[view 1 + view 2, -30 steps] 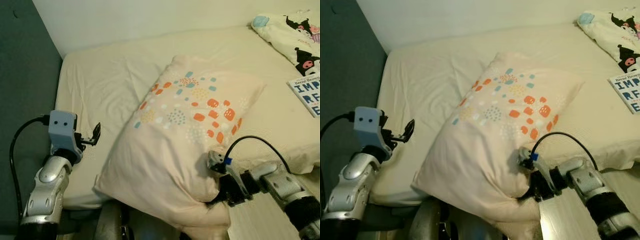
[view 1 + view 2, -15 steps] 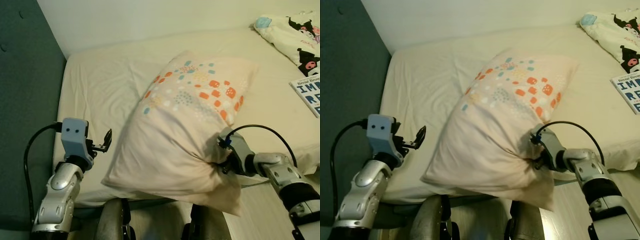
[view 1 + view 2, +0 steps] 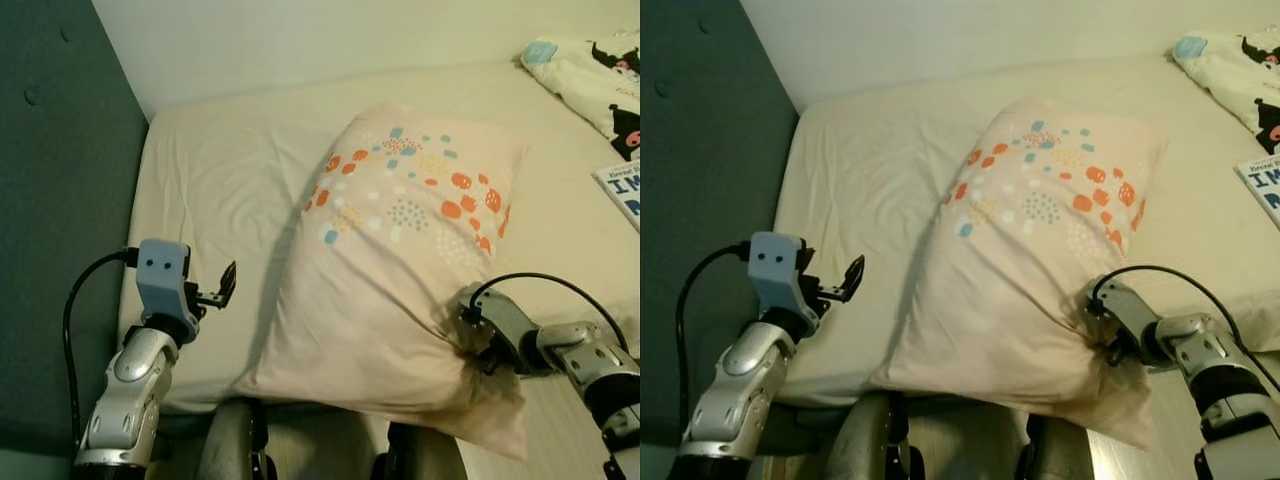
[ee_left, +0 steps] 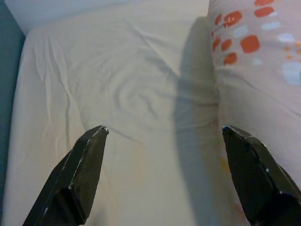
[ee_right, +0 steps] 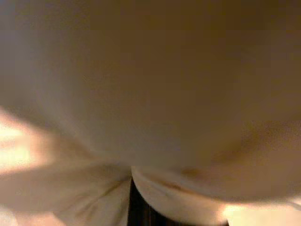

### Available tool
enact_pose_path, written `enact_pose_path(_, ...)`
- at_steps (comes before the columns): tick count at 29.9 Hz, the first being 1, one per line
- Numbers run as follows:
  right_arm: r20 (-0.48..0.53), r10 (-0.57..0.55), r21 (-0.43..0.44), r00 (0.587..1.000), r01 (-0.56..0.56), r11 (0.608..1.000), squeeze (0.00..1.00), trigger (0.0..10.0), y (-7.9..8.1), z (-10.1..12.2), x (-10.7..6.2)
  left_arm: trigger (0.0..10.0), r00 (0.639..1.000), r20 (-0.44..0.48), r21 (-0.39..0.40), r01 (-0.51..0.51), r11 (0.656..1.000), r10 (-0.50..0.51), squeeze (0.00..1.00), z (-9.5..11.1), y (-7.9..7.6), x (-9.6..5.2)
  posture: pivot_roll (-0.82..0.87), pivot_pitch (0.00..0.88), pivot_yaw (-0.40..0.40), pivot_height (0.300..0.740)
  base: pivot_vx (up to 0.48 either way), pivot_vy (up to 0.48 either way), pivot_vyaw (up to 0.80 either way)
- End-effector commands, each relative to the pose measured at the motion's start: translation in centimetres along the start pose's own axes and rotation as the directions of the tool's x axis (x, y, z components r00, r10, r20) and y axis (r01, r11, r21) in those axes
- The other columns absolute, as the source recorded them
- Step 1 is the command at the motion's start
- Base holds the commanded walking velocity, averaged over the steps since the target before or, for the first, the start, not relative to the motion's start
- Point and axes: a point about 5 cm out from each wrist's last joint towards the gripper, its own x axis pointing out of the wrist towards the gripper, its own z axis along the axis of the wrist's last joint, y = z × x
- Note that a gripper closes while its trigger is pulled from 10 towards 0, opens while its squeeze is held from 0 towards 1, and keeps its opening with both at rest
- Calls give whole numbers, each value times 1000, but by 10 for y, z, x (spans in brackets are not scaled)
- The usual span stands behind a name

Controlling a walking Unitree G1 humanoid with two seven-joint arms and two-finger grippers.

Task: Clean up the room

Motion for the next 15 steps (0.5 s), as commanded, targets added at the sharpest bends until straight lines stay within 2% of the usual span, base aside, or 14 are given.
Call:
enact_pose_path(1, -75, -150, 12, 986, 151, 988, 0, 0, -18, -17, -9, 10000, 1000, -19, -2, -2, 1000, 2, 0, -3, 1, -3, 41, 217, 29, 601, 0, 0, 0)
enact_pose_path(5, -16, -265, 52, 964, 265, 963, 0, 0, -23, -9, -8, 10000, 999, -28, -29, 30, 999, -31, 0, -5, -6, -2, 40, 214, 31, 601, 0, 0, 0)
enact_pose_path(8, 2, -297, 67, 955, 296, 953, 0, 0, -24, -6, -8, 10000, 998, -34, -45, 48, 998, -50, 0, -6, -9, -2, 40, 214, 31, 601, 0, 0, 0)
enact_pose_path(9, 68, -327, 149, 943, 315, 937, 0, 0, -23, 3, -5, 10000, 987, -73, -91, 137, 986, -143, 0, -11, -22, -4, 40, 214, 31, 601, 0, 0, 0)
enact_pose_path(11, 96, -324, 176, 941, 305, 936, 0, 0, -21, 7, -4, 10000, 981, -86, -101, 167, 981, -176, 0, -14, -25, -5, 40, 214, 31, 601, 0, 0, 0)
enact_pose_path(12, 139, -324, 242, 936, 285, 927, 0, 1137, -19, 14, -2, 10000, 975, -97, -115, 188, 975, -200, 0, -15, -28, -6, 40, 211, 34, 601, 0, 0, 0)
enact_pose_path(13, 186, -321, 303, 929, 257, 918, 0, 6902, -17, 22, -1, 10000, 973, -102, -126, 194, 973, -207, 0, -16, -29, -7, 40, 211, 34, 601, 0, 0, 0)
enact_pose_path(14, 186, -321, 303, 929, 257, 918, 0, 6902, -17, 22, -1, 10000, 973, -102, -126, 194, 973, -207, 0, -16, -29, -7, 40, 211, 34, 601, 0, 0, 0)
enact_pose_path(15, 214, -322, 341, 922, 238, 909, 0, 6902, -16, 27, 0, 10000, 972, -104, -133, 194, 972, -209, 0, -16, -29, -7, 40, 211, 34, 601, 0, 0, 0)
